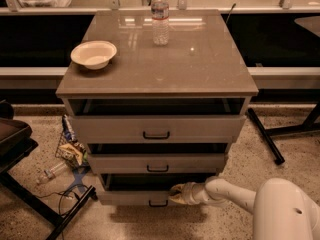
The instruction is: Open bottom drawer
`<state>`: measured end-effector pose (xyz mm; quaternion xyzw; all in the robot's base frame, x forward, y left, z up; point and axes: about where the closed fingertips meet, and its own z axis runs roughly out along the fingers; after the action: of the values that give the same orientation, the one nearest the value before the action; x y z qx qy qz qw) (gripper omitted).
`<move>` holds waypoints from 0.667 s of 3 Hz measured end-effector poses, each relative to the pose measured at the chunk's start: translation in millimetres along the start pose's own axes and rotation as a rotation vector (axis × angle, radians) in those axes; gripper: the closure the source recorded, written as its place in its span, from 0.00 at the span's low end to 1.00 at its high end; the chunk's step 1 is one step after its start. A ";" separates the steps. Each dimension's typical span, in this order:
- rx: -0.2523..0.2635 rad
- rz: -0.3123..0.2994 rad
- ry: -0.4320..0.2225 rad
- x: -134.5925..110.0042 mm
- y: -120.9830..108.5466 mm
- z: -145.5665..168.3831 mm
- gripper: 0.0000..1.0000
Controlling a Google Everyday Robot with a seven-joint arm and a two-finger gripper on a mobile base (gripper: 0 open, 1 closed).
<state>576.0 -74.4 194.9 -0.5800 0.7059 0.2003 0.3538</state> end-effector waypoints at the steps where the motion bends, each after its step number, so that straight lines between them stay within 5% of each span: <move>1: -0.005 0.020 0.009 7.4 23.8 -17.2 1.00; 2: -0.016 0.037 0.009 12.4 49.5 -33.3 1.00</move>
Offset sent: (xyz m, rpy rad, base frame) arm -0.4313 -0.1558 0.0515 0.0376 0.2830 -0.1859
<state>518.6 -93.7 201.8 -0.5704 0.7165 0.2098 0.3425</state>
